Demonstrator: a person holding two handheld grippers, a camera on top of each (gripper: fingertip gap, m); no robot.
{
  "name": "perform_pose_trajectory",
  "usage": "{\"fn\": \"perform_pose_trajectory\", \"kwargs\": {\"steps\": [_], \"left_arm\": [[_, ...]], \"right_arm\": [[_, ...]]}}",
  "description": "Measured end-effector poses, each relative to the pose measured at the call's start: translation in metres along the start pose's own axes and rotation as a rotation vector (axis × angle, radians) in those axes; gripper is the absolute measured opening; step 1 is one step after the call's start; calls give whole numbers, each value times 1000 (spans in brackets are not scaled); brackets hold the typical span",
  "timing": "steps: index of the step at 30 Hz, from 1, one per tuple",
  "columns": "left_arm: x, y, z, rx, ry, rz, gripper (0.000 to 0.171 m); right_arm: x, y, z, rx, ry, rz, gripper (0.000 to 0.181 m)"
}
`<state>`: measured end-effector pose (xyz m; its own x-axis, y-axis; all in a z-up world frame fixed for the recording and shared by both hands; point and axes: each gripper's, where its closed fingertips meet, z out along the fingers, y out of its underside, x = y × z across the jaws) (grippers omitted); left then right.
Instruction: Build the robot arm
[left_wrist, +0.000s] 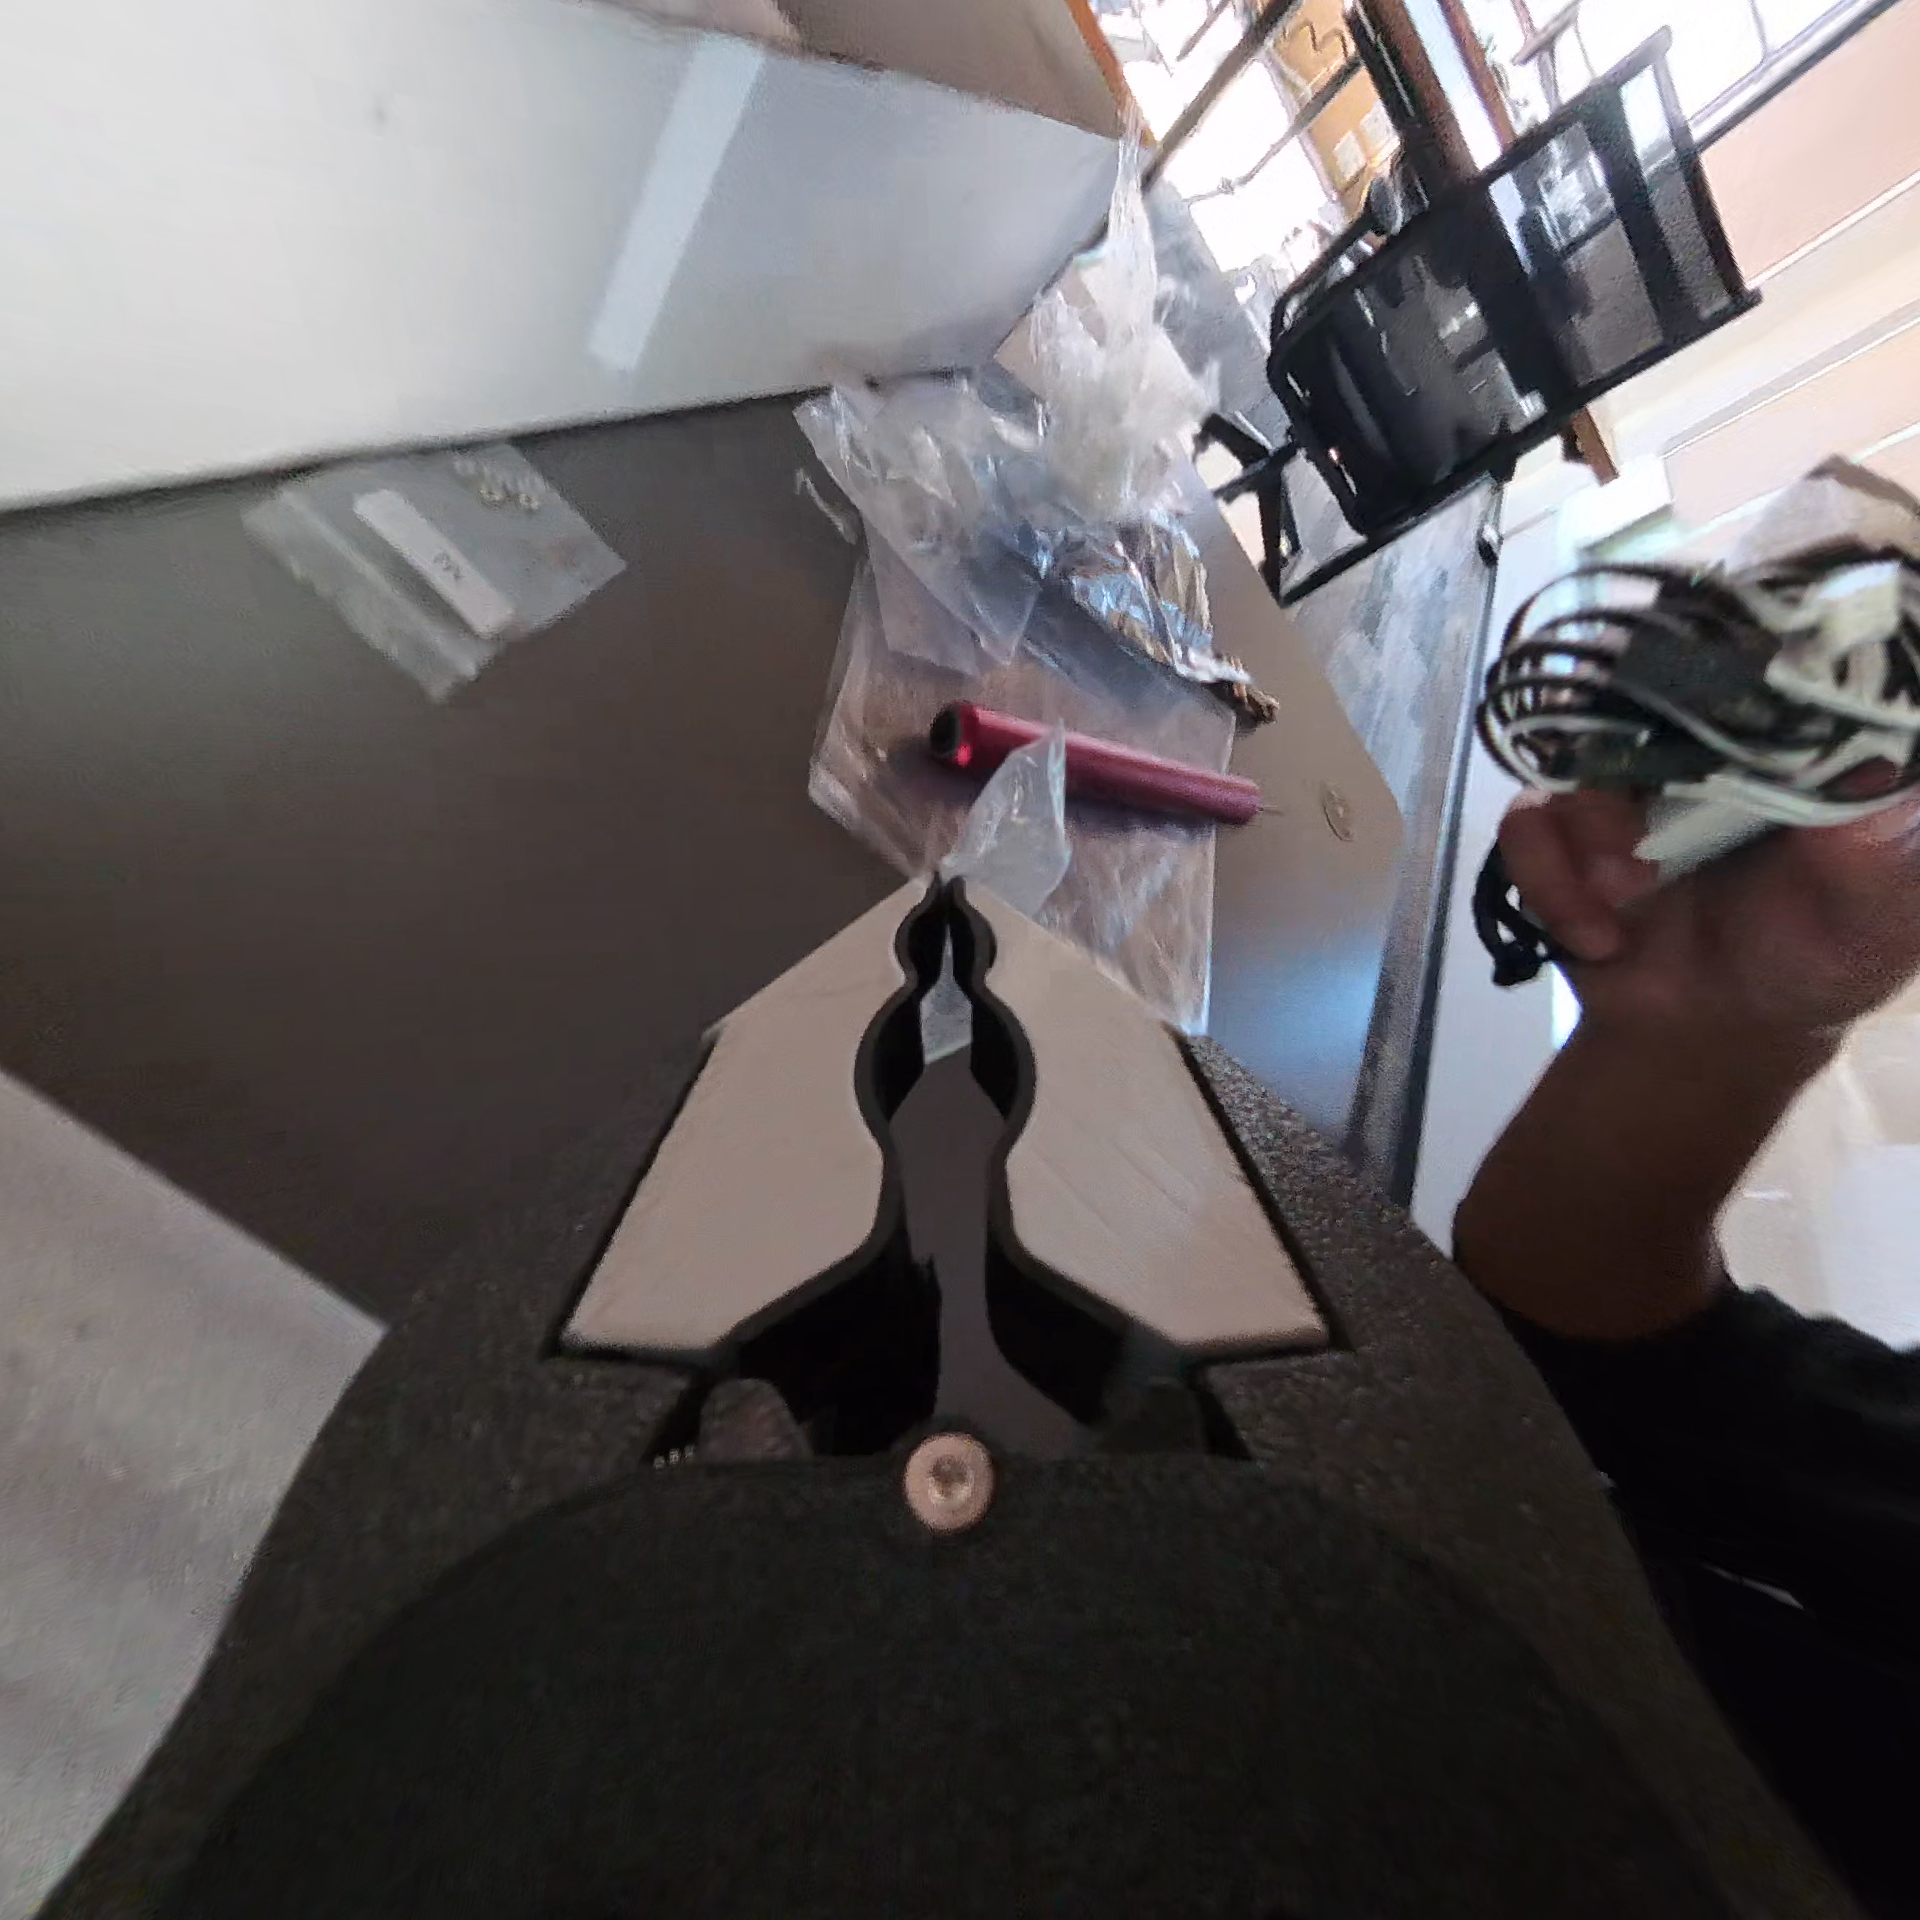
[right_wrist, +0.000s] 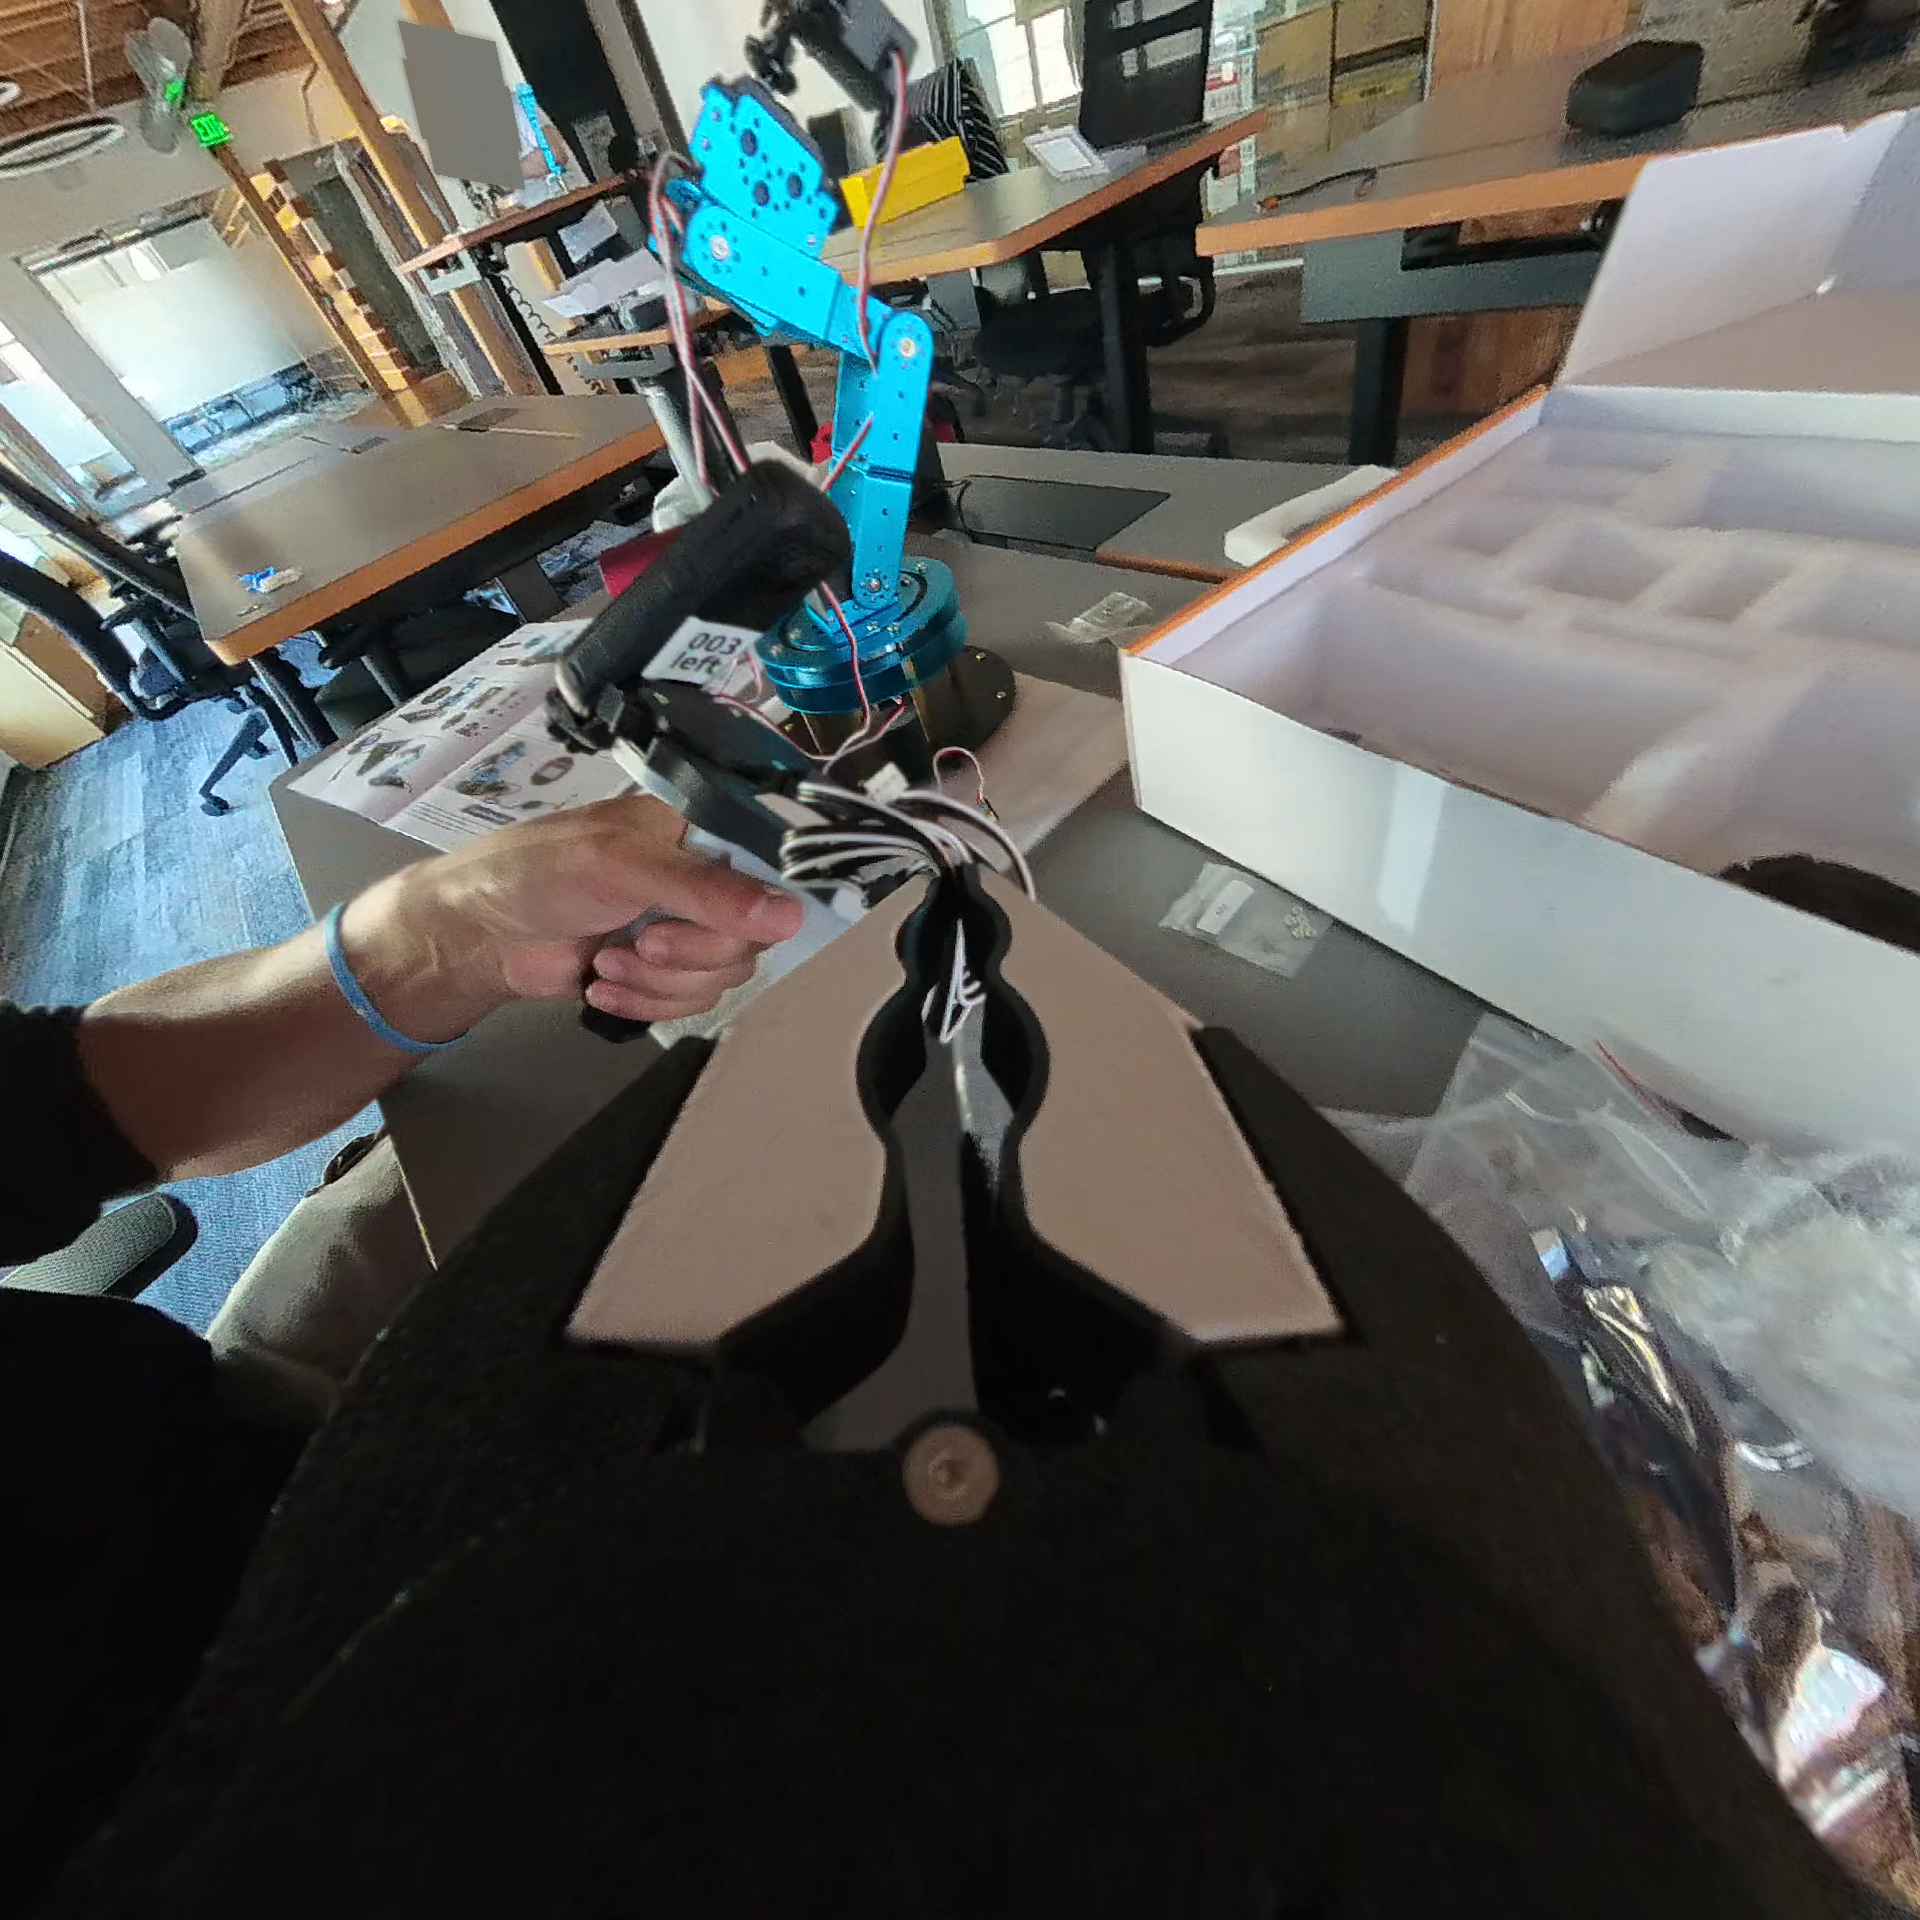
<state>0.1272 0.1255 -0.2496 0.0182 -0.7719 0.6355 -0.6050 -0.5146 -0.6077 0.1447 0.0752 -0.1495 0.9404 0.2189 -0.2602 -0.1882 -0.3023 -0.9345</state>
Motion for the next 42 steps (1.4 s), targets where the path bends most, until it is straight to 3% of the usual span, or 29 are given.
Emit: {"fn": "perform_pose_trajectory", "kwargs": {"steps": [4,8,11,13,15,16,18,19,22,26,29,32,33,36,38,42], "left_arm": [[1,-37,12,88,-37,22,0],[12,-83,31,191,193,-316,0],[20,-88,59,199,235,-397,0],[17,-81,79,175,166,-375,3],[-1,-70,92,129,-2,-283,38],[-10,-70,91,133,-89,-217,48],[-20,-78,73,185,-217,-82,62],[-20,-84,59,220,-258,-18,61],[15,-87,14,302,-185,156,47],[71,-39,-49,329,91,415,44],[78,-11,-83,386,77,533,59],[72,5,-100,367,-19,618,77],[66,9,-104,350,-58,649,68],[60,28,-117,275,-30,685,10],[50,38,-126,210,-59,706,1],[36,56,-137,111,-116,780,1]], "right_arm": [[13,-8,-18,60,13,48,1],[28,-22,-42,105,82,24,1],[35,-25,-53,110,120,14,1],[38,-27,-60,126,121,25,1],[38,-25,-60,125,119,39,1],[39,-21,-58,106,115,44,1],[40,-11,-51,55,101,67,1],[41,-8,-46,51,98,79,1],[26,-4,-26,72,-39,183,1],[-12,-3,4,112,-313,400,1],[-43,10,32,60,-448,473,1],[-74,32,64,-52,-486,425,1],[-83,39,72,-93,-486,391,1],[-101,60,87,-214,-447,221,1],[-109,70,92,-285,-416,92,1],[-119,81,94,-381,-389,-141,2]]}}
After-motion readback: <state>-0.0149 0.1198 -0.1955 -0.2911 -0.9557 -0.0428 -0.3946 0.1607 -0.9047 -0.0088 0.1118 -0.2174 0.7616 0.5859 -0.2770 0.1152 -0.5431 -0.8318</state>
